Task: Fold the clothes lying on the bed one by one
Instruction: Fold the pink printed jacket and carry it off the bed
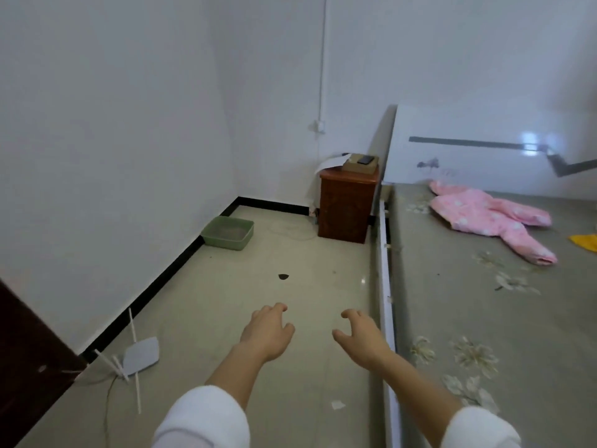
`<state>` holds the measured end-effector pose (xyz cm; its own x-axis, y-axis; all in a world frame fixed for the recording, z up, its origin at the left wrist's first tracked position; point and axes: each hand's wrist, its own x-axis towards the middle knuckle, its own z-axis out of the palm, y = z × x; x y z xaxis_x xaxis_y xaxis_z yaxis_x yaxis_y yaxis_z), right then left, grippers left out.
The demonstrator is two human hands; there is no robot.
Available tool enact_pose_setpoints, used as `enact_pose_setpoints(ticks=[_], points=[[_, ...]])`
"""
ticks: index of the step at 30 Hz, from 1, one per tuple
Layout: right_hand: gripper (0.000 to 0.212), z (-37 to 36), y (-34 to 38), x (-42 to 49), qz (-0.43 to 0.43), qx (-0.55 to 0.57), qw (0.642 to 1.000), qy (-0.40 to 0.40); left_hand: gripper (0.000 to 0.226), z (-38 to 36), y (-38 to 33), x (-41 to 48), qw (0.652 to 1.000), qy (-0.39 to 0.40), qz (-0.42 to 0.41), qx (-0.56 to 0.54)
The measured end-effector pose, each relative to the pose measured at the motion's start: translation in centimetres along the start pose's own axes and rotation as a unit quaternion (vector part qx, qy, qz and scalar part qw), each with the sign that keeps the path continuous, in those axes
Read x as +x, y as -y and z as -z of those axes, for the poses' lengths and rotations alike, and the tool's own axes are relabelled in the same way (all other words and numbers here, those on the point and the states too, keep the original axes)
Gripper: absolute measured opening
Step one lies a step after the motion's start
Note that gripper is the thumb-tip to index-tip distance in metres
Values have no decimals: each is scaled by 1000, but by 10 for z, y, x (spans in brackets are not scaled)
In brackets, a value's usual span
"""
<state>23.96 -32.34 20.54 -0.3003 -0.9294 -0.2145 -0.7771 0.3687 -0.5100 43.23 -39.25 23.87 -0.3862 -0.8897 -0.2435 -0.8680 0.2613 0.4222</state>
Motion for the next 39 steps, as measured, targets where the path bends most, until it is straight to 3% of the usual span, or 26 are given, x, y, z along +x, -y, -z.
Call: enact_pose_setpoints(ticks=[10,22,29,39], points=[[59,51,-2,135,-176,31,981,-74,51,56,-32,219,985,66,-153,42],[60,138,-131,229,-374,66,913,-148,47,-11,-214,402,916,198,-348,30],[59,217,-226,326,-424,86,887,-162,51,-40,-339,528,898,243,-362,57],[59,309,-312,481,-409,100,889,-177,51,-58,-471,700,891,251,-376,47]])
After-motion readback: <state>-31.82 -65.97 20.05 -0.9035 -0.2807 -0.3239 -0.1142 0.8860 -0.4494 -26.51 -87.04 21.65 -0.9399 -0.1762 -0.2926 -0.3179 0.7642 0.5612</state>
